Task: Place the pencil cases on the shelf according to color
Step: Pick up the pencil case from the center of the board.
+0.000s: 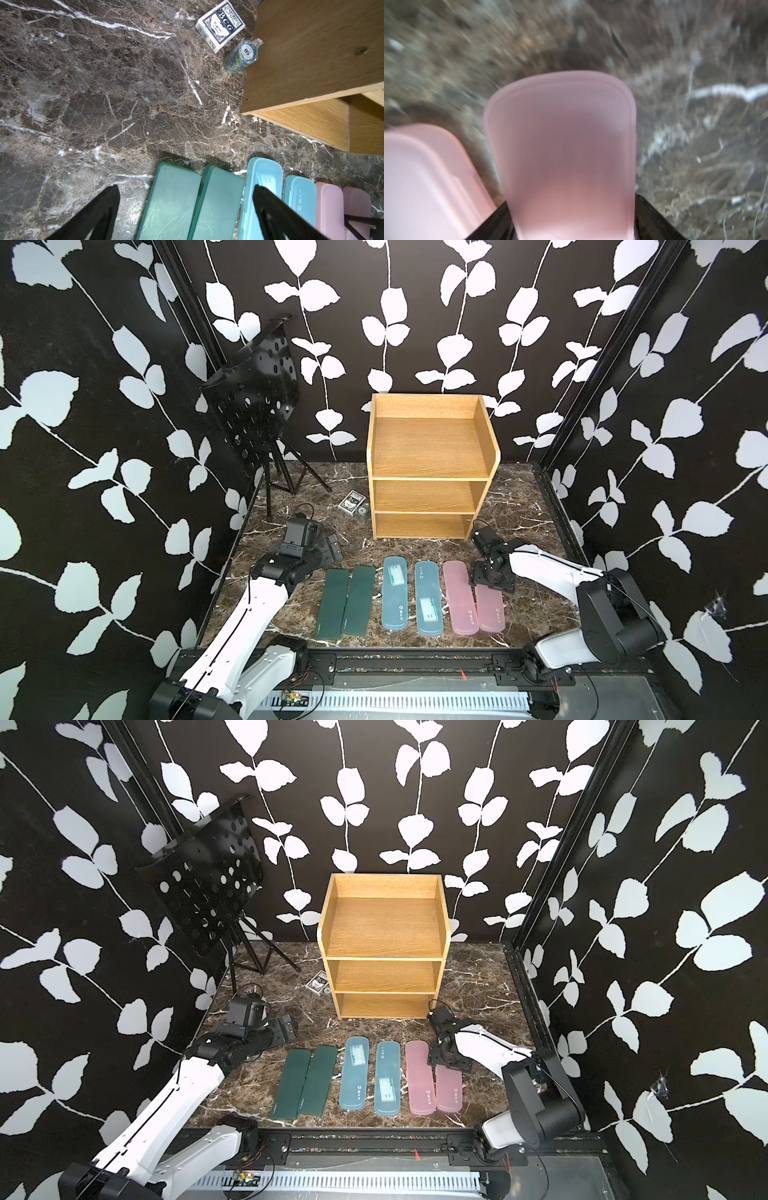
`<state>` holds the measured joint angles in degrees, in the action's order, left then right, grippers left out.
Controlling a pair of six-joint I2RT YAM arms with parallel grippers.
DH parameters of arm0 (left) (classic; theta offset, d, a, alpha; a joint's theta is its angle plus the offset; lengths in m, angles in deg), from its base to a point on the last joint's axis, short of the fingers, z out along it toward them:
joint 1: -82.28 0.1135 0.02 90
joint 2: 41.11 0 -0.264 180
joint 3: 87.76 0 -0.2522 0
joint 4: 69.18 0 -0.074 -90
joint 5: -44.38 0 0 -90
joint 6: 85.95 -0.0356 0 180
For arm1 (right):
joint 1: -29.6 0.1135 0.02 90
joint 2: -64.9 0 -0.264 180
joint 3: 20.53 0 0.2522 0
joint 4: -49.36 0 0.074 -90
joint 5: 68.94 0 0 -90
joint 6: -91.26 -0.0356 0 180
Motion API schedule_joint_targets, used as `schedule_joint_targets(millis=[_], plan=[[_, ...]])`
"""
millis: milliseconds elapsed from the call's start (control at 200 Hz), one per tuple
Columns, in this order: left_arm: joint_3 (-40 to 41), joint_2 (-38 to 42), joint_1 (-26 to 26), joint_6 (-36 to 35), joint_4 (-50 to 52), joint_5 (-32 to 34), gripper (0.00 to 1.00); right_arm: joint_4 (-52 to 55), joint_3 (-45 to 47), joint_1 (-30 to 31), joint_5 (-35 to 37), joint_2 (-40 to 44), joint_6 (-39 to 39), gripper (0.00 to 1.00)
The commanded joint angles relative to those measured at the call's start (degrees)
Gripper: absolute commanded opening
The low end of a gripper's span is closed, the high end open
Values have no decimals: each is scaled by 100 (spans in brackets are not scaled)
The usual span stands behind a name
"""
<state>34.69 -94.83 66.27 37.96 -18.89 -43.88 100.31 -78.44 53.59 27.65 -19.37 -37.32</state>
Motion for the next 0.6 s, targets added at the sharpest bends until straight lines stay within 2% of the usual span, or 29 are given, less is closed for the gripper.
schedule_joint_targets(millis=[0, 135, 210, 445, 595], plan=[[-97, 50, -25, 36, 75, 20, 99, 84, -452, -10, 253, -85, 301, 89], [-67, 109, -42, 92, 152, 26, 99, 554, -563, -15, 598, 151, 374, 99], [-42, 133, -59, 98, 191, 26, 99, 775, -448, -10, 682, 449, 365, 99], [-33, 180, -155, 157, 197, -10, 99, 715, 525, 408, 158, 1611, -165, 99], [-63, 148, -300, 195, 223, -106, 99, 160, 1112, 548, -340, 1873, -276, 99]])
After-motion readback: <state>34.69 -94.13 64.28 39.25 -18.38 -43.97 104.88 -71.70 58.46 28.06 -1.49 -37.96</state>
